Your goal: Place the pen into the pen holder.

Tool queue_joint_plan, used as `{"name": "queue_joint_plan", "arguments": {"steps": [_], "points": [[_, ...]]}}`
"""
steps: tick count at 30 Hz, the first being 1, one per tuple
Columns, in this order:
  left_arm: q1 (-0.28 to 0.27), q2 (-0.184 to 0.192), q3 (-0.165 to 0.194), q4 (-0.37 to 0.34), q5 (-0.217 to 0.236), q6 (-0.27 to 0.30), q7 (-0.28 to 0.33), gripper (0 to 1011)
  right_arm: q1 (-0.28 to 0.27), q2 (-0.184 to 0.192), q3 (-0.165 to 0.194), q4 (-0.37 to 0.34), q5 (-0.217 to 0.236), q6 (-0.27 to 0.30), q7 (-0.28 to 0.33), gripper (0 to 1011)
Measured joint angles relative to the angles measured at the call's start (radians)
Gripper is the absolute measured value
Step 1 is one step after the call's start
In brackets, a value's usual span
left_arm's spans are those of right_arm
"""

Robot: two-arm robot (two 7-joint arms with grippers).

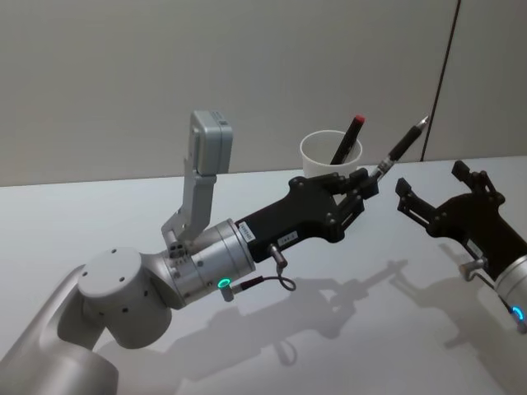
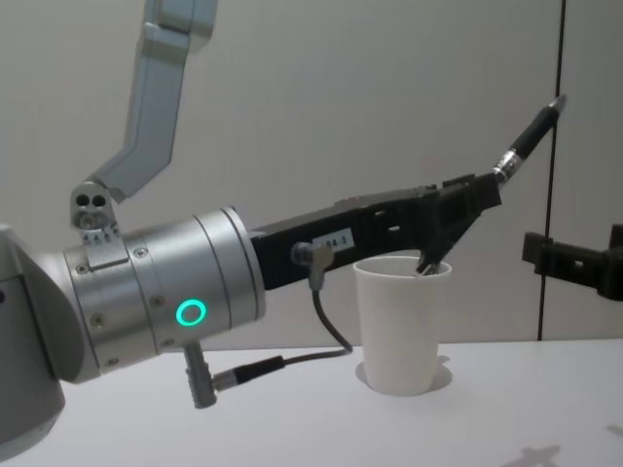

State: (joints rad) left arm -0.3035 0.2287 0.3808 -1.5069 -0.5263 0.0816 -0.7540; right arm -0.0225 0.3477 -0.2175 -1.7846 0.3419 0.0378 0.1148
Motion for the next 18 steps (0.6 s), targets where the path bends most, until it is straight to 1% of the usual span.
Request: {"name": "queue_joint_plan", "arguments": {"steps": [1, 3, 6, 7, 10, 11, 13, 14, 17, 18], "points": [[0.000, 0.000, 0.000, 0.000, 0.000, 0.000, 0.000, 136, -0.002, 0.002, 0.001, -0.003, 0.010, 0.001, 0.008, 1001], [-0.002, -0.001, 0.001, 0.003, 0.001, 0.000, -0.005, 138, -0.012, 0.013, 0.009, -0.017, 0.053, 0.004, 0.032, 1001], [-0.004, -0.002, 0.002, 0.005, 0.002, 0.001, -0.010, 138, -0.024, 0.025, 0.016, -0.031, 0.089, 0.007, 0.053, 1001], [-0.005, -0.002, 0.002, 0.006, 0.002, 0.001, -0.011, 138, -0.034, 0.035, 0.023, -0.042, 0.115, 0.009, 0.063, 1001], [-0.006, -0.003, 0.003, 0.007, 0.003, 0.001, -0.014, 138, -0.051, 0.051, 0.034, -0.057, 0.163, 0.013, 0.079, 1001], [-0.006, -0.003, 0.003, 0.008, 0.003, 0.001, -0.015, 136, -0.065, 0.065, 0.044, -0.071, 0.192, 0.016, 0.090, 1001], [-0.007, -0.003, 0.003, 0.009, 0.003, 0.001, -0.016, 138, -0.078, 0.078, 0.052, -0.082, 0.227, 0.020, 0.100, 1001], [-0.007, -0.003, 0.003, 0.009, 0.003, 0.001, -0.017, 138, -0.092, 0.092, 0.062, -0.093, 0.256, 0.022, 0.107, 1001], [-0.008, -0.004, 0.004, 0.010, 0.003, 0.001, -0.018, 136, -0.111, 0.110, 0.076, -0.107, 0.307, 0.029, 0.118, 1001], [-0.008, -0.004, 0.004, 0.010, 0.004, 0.001, -0.019, 138, -0.123, 0.122, 0.085, -0.116, 0.337, 0.032, 0.123, 1001]]}}
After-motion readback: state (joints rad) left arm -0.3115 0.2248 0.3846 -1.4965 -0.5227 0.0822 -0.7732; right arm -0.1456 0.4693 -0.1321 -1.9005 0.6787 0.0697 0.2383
